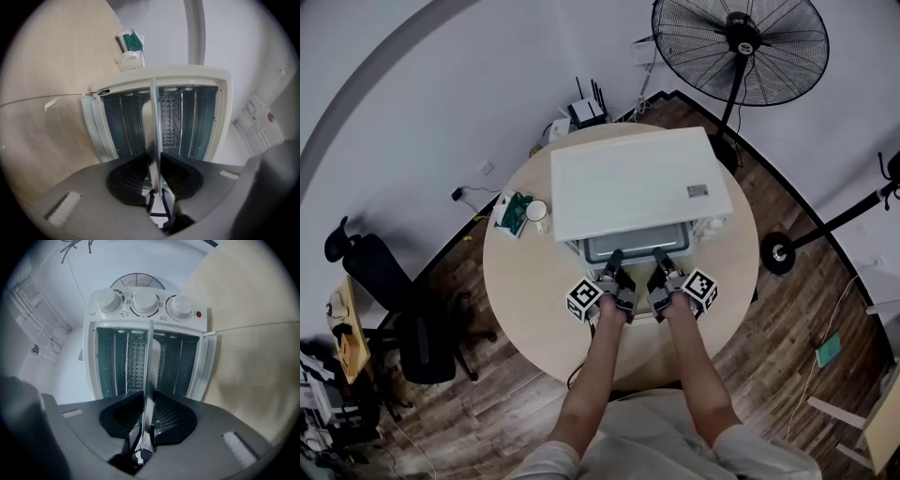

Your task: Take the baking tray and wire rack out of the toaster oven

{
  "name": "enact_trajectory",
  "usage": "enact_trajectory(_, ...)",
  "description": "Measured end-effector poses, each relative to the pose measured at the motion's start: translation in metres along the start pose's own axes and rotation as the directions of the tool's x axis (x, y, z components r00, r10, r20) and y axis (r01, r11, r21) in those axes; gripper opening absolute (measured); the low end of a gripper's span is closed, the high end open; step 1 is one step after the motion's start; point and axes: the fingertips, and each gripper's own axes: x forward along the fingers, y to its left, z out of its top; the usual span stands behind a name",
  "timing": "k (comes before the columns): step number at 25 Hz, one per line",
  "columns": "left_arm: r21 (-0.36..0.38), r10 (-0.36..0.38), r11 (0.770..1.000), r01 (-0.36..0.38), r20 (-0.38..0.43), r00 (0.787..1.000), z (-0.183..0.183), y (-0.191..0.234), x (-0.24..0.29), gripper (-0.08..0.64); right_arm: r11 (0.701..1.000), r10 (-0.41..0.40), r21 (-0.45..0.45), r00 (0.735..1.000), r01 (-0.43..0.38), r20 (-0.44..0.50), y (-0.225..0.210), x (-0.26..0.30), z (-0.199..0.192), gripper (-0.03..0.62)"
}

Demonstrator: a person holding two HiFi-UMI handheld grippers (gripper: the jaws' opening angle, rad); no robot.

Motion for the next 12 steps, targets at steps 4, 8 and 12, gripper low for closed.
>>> enact_trajectory(4, -0.005, 0.004, 1.0, -0.004, -0.011, 1.0, -0.007, 0.002, -0.011, 0.138, 1.0, -0.002, 0.002, 1.0, 0.002, 0.005, -0.002, -0.013, -0.005, 0.078)
enact_trajectory(8, -0.007, 0.005, 1.0, -0.005, -0.025, 1.0, -0.016, 0.004, -0.024, 0.138, 1.0, -0.004, -0.001, 1.0, 0.004, 0.006, -0.003, -0.028, -0.01, 0.077)
enact_trajectory(12, -0.009, 0.008, 1.0, -0.008, -0.042, 0.999, -0.027, 0.009, -0.04, 0.138, 1.0, -0.009, 0.002, 1.0, 0.009, 0.005, -0.006, -0.045, -0.018, 0.075)
